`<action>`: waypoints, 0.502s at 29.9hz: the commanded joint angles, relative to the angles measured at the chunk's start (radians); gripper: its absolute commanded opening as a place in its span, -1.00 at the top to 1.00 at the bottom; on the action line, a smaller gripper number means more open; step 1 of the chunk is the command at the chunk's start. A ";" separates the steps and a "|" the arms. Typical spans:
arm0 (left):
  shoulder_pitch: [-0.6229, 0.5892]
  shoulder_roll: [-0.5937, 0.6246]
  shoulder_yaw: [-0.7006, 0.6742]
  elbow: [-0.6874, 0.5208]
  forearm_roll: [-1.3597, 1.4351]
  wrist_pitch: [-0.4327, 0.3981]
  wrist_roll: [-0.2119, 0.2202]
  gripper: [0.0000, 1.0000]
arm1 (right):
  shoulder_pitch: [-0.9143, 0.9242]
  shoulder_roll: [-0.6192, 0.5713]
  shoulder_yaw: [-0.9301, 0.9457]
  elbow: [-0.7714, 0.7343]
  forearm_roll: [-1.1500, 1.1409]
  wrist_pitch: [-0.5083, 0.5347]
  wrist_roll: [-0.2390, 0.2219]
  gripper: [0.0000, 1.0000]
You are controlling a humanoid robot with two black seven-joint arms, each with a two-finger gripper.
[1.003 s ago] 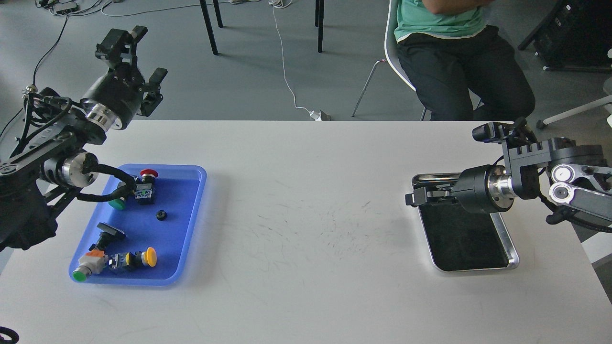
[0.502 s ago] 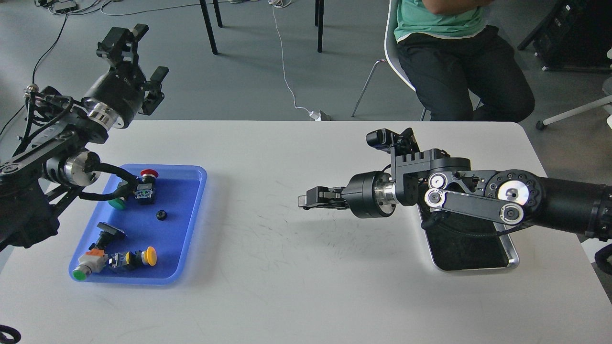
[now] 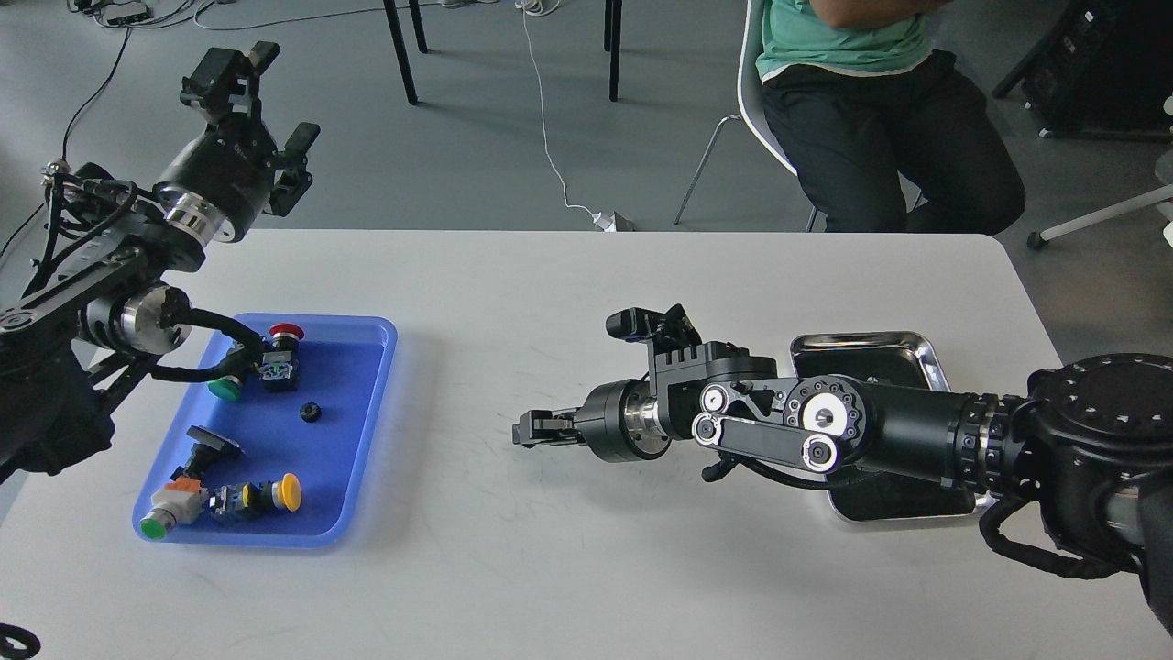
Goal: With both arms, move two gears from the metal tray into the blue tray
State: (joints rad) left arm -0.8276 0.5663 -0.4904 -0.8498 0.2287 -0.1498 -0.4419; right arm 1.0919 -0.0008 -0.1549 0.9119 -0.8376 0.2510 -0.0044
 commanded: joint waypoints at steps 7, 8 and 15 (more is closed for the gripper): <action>0.001 0.000 0.000 0.000 0.000 -0.001 0.000 -0.96 | -0.033 0.001 0.012 -0.067 0.002 -0.004 0.001 0.24; 0.001 0.001 0.000 0.000 0.000 -0.001 0.000 -0.96 | -0.033 0.001 0.017 -0.067 0.003 -0.004 0.003 0.19; 0.001 0.001 0.000 0.000 0.000 -0.001 0.000 -0.96 | -0.032 0.001 0.026 -0.056 0.107 0.002 0.012 0.13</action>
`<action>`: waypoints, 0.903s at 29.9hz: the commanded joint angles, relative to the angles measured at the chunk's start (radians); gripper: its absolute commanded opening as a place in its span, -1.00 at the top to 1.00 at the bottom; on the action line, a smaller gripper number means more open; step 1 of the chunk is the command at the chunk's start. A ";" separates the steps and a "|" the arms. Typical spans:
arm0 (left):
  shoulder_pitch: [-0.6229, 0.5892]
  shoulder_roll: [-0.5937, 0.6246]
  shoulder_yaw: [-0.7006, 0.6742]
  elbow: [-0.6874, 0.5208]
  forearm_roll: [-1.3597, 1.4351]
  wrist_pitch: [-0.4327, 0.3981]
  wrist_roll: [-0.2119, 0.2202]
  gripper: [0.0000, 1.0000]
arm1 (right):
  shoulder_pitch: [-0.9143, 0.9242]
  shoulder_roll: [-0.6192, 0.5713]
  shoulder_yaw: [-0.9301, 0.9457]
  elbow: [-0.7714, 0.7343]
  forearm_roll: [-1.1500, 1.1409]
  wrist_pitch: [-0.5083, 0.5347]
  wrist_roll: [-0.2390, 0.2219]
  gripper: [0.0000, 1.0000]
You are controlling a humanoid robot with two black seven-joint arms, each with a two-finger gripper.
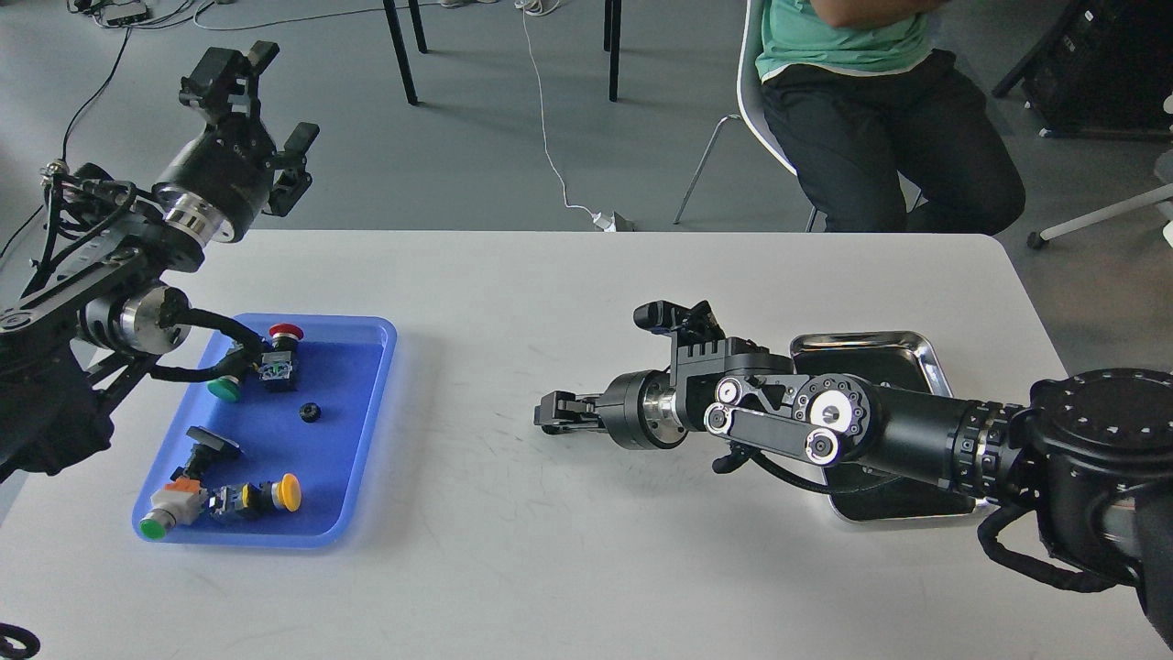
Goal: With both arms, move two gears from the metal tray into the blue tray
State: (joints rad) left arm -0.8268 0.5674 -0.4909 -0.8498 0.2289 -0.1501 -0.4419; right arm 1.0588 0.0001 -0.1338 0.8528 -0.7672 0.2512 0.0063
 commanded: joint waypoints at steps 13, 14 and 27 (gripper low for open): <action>0.001 0.000 0.002 0.008 0.001 0.001 0.002 -0.96 | 0.043 0.000 0.181 0.066 0.111 0.017 0.000 -0.93; 0.000 0.002 0.000 0.009 0.001 0.001 0.003 -0.96 | 0.047 0.000 0.200 0.080 0.111 0.025 0.000 -0.93; -0.038 -0.012 0.014 -0.002 0.015 0.000 0.046 -0.96 | -0.080 -0.575 0.620 0.252 0.399 0.043 0.014 -0.94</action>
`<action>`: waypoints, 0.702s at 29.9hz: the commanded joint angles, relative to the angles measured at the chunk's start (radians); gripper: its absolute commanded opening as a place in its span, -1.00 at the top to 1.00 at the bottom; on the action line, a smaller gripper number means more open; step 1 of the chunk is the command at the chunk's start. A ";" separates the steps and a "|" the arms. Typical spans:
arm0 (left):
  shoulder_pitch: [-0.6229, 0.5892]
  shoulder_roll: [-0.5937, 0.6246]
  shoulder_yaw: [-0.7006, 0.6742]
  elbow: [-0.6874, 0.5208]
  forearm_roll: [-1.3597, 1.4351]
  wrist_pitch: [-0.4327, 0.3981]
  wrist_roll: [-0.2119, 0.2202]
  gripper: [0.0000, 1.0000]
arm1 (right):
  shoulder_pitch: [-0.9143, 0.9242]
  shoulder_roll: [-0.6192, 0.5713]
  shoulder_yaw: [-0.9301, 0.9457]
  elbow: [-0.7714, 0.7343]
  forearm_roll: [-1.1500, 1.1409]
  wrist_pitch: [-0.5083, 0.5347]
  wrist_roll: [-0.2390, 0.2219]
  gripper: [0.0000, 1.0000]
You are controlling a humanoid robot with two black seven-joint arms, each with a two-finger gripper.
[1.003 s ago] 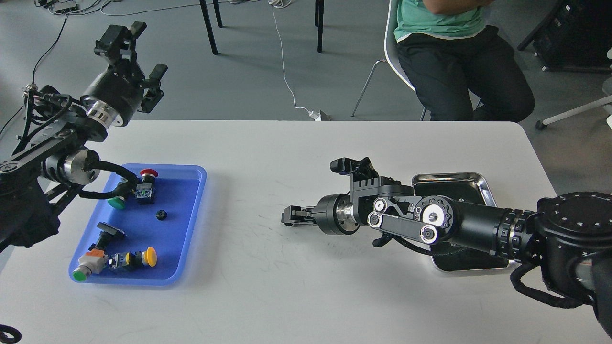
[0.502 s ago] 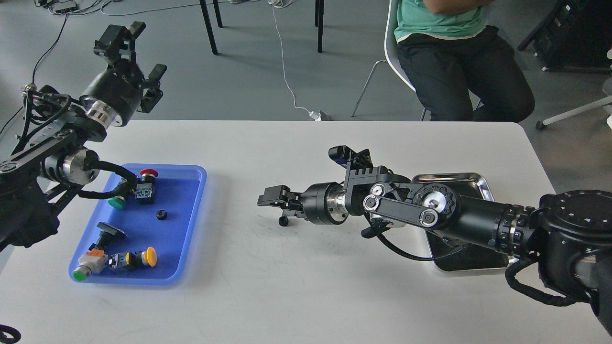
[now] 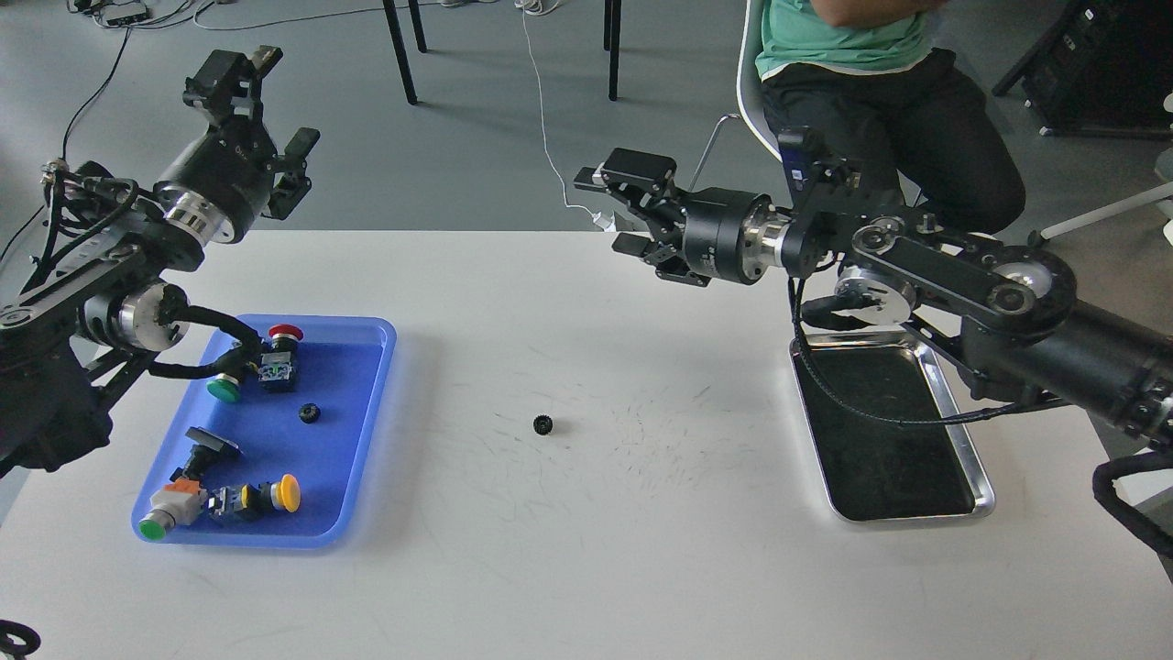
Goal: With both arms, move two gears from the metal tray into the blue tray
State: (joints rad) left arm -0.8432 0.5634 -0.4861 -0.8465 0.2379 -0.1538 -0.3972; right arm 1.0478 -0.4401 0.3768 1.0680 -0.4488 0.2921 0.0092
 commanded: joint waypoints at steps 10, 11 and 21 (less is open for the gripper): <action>-0.048 0.012 0.096 -0.182 0.243 0.010 0.017 -0.96 | -0.491 -0.411 0.505 -0.005 0.419 0.116 0.060 -0.94; -0.045 0.024 0.101 -0.227 0.291 0.013 0.023 -0.95 | -0.521 -0.414 0.519 -0.022 0.441 0.125 0.061 -0.94; -0.025 0.066 0.296 -0.421 0.982 0.184 0.028 -0.94 | -0.614 -0.391 0.533 -0.244 0.466 0.197 0.110 -0.94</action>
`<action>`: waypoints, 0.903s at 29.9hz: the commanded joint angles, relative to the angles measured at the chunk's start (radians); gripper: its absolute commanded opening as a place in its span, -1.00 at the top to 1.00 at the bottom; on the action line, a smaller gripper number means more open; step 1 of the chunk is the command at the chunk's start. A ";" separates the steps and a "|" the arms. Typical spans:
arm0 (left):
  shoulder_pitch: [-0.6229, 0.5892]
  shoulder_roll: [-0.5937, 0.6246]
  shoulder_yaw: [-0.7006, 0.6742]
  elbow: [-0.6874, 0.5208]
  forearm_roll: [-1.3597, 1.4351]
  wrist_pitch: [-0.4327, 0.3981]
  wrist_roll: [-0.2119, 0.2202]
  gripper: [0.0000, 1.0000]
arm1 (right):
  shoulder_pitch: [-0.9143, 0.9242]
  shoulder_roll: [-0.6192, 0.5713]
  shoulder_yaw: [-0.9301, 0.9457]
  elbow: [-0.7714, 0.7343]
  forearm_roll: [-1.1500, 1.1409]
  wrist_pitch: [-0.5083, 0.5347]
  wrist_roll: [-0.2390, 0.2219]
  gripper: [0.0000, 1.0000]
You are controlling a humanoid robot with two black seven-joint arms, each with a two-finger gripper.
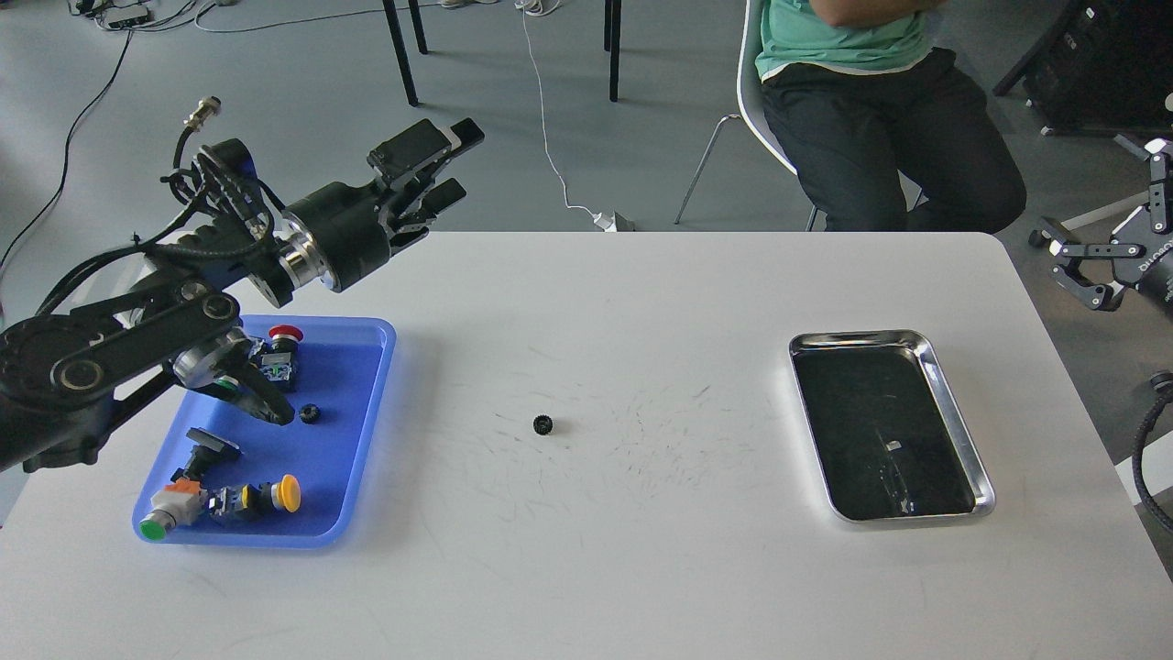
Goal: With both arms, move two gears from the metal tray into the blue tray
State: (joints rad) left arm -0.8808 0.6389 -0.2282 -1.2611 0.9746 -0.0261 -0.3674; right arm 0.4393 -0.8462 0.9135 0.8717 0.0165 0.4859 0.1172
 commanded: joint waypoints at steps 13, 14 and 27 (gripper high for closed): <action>0.154 -0.211 0.049 0.066 1.074 0.159 -0.002 -0.91 | -0.013 0.049 -0.007 -0.040 0.000 0.003 0.001 -0.94; 0.163 -0.228 0.049 0.097 1.125 0.175 -0.002 -0.91 | -0.013 0.049 -0.007 -0.039 0.000 0.003 0.001 -0.94; 0.178 -0.328 0.050 0.308 1.207 0.221 0.002 -0.74 | -0.021 0.049 -0.015 -0.037 -0.003 0.003 0.001 -0.93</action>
State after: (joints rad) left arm -0.7029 0.3210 -0.1819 -0.9893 2.1818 0.1933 -0.3648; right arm 0.4199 -0.7976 0.8991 0.8356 0.0138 0.4887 0.1180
